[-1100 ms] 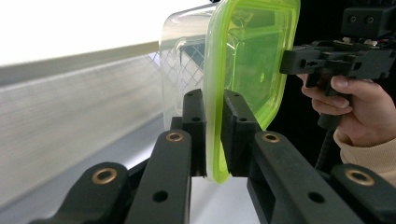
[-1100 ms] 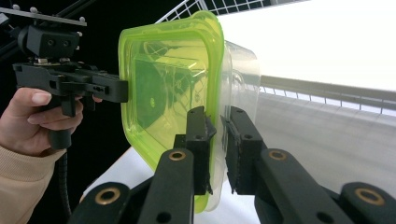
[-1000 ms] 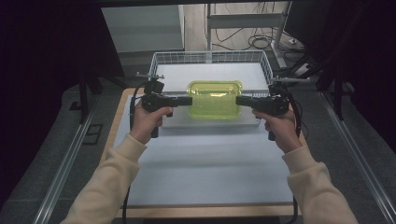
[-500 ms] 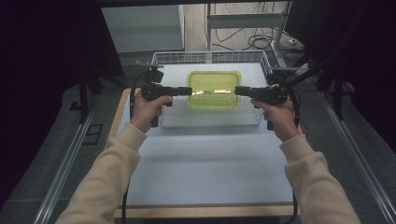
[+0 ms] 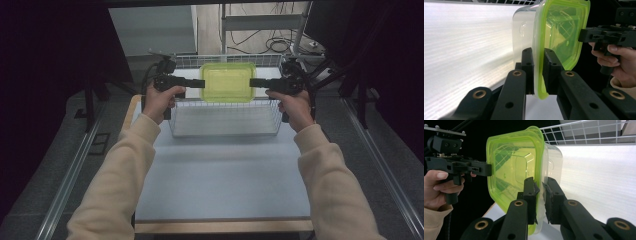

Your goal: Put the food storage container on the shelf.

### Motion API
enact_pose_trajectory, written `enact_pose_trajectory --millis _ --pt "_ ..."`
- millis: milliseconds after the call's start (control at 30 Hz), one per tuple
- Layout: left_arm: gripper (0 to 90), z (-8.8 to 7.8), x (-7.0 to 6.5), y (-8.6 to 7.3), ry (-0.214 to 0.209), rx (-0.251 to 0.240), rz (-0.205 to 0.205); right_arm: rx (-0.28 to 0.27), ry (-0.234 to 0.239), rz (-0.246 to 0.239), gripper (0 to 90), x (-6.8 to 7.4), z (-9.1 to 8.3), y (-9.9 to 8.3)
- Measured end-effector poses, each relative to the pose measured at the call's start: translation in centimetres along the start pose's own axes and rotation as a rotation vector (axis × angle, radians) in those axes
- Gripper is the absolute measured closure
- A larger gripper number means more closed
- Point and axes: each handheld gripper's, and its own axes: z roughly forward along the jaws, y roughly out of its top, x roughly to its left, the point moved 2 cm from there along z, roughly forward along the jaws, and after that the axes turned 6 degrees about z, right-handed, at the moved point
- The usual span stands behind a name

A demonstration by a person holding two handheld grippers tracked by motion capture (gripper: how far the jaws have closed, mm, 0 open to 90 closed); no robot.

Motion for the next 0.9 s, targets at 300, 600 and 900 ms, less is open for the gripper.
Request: enact_pose_trajectory --millis 300,600,900 --pt "80.1 0.8 1.6 1.2 0.011 0.013 -0.059 0.016 -0.018 0.059 79.9 -1.0 1.5 1.3" --pt "79.9 1.7 3.0 1.9 -0.019 0.011 -0.13 0.049 -0.018 0.133 78.8 -2.7 2.7 2.5" --pt "70.7 2.6 4.0 2.0 0.021 0.006 -0.18 0.062 -0.084 0.113 67.7 -3.2 4.1 2.6"
